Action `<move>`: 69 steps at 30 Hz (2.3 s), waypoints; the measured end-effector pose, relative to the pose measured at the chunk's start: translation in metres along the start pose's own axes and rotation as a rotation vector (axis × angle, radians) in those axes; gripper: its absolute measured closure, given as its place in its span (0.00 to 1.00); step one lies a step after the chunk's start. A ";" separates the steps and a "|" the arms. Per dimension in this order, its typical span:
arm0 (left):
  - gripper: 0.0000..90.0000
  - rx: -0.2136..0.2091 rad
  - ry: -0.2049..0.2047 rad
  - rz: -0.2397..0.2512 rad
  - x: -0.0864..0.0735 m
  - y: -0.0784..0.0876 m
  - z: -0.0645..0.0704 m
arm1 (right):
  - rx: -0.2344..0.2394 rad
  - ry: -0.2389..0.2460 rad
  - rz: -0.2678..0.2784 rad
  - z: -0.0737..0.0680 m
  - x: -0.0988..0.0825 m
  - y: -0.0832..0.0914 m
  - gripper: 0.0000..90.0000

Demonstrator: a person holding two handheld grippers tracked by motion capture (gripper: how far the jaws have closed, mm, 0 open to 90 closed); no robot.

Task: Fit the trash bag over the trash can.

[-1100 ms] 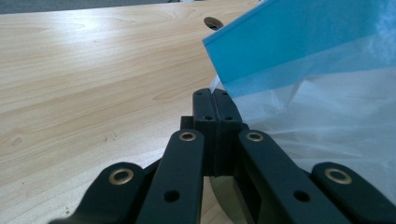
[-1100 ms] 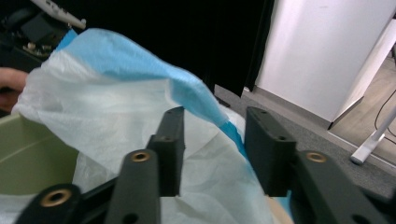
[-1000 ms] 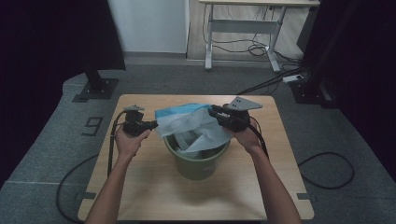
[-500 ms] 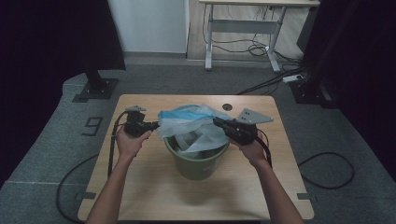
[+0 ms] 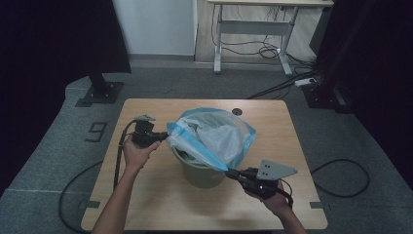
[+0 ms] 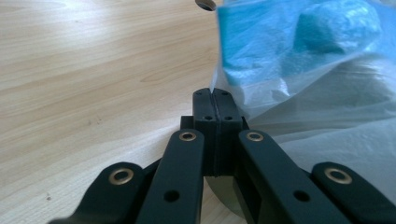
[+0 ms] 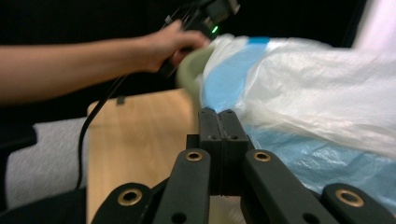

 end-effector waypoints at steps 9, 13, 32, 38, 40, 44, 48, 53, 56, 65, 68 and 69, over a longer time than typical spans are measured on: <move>1.00 0.013 -0.031 -0.023 -0.005 0.002 0.006 | 0.055 -0.029 -0.028 -0.016 -0.031 -0.019 0.99; 1.00 0.006 -0.031 -0.037 -0.010 0.002 0.006 | 0.069 -0.010 -0.050 -0.023 -0.036 -0.029 0.99; 1.00 0.024 -0.051 -0.132 -0.031 -0.016 0.005 | 0.080 -0.012 -0.192 -0.030 -0.079 -0.067 0.99; 1.00 -0.008 -0.035 -0.133 -0.035 -0.024 0.005 | 0.074 -0.059 -0.218 -0.018 -0.097 -0.068 0.99; 1.00 -0.016 -0.033 -0.135 -0.037 -0.027 0.005 | 0.077 -0.085 -0.227 -0.015 -0.104 -0.069 0.99; 1.00 -0.036 -0.019 -0.139 -0.040 -0.036 0.005 | 0.073 -0.114 -0.253 -0.010 -0.113 -0.071 0.99; 1.00 -0.069 -0.002 -0.145 -0.043 -0.048 0.004 | 0.062 -0.130 -0.265 -0.007 -0.118 -0.071 0.99; 1.00 -0.078 0.012 -0.165 -0.047 -0.062 0.002 | 0.061 -0.162 -0.278 -0.003 -0.125 -0.067 0.99; 1.00 -0.083 0.026 -0.175 -0.051 -0.069 0.000 | 0.077 -0.183 -0.283 -0.002 -0.129 -0.067 0.99; 0.91 -0.040 0.045 -0.202 -0.061 -0.071 -0.010 | 0.059 -0.200 -0.299 0.004 -0.135 -0.063 0.98; 0.77 -0.031 0.048 -0.164 -0.060 -0.054 -0.014 | 0.041 -0.208 -0.274 0.007 -0.133 -0.059 0.81; 0.73 -0.029 0.042 -0.133 -0.059 -0.046 -0.014 | 0.034 -0.214 -0.262 0.008 -0.130 -0.058 0.75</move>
Point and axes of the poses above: each handheld gripper's, and its own axes: y roughly backward along the jaws, x roughly out of its top, z roughly to its right, the point moved 9 cm from there along -y, roughly forward along the jaws, and after that the axes turned 11 degrees about -z, right-handed, at the moved point
